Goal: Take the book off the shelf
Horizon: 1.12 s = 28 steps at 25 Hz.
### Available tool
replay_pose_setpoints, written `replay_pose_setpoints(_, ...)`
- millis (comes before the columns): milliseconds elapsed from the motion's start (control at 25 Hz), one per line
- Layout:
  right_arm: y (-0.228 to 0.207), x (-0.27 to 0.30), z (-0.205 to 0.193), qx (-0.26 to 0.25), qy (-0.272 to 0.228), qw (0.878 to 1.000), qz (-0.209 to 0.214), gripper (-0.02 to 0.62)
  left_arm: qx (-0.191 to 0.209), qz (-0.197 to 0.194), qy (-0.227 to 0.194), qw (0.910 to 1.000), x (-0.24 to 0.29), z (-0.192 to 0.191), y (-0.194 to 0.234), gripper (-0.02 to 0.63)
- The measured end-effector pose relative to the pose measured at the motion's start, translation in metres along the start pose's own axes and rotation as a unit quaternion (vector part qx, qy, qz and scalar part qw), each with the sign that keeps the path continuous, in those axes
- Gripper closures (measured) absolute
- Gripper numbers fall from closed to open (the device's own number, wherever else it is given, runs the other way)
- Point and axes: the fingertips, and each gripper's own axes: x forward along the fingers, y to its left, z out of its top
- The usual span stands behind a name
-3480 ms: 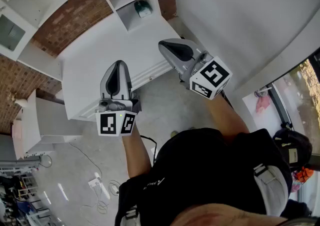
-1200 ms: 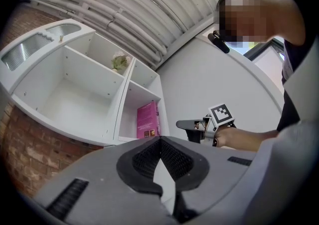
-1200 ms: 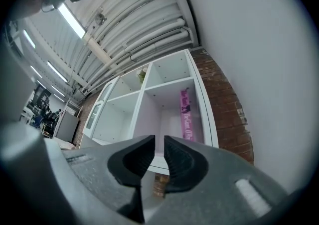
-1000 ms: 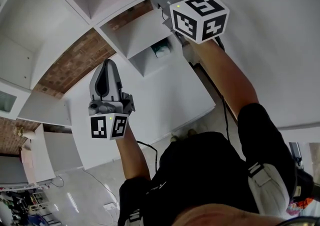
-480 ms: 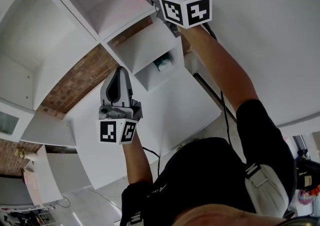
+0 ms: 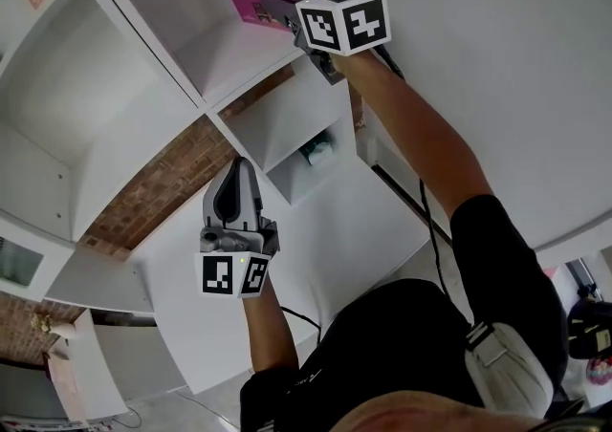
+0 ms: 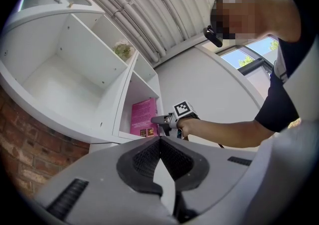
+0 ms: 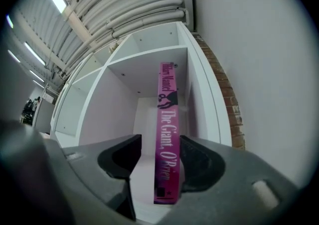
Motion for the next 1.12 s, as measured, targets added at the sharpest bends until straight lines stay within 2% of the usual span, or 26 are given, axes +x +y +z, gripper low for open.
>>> replay_pose_setpoints(320, -0.003, 0.017, -0.010, -0.002, 0.047, 0.999, -0.018, 0.370, -0.009, 0.001, 0.002, 1.0000, -0.006, -0.005, 0.010, 0.607)
replay_pose_setpoints(640, -0.007, 0.027, -0.019, -0.004, 0.073, 0.997, -0.031, 0.423, -0.018, 0.005, 0.003, 0.9998, -0.012, -0.011, 0.017, 0.607)
replay_pose_setpoints(680, -0.007, 0.028, -0.020, -0.002, 0.074, 0.997, -0.032, 0.447, -0.019, 0.005, 0.003, 0.9998, -0.013, -0.011, 0.018, 0.607)
replay_pose_setpoints(1120, -0.007, 0.013, -0.015, -0.003, 0.036, 0.999, -0.036, 0.459, -0.019, 0.012, 0.000, 0.9997, -0.018, -0.007, 0.024, 0.607)
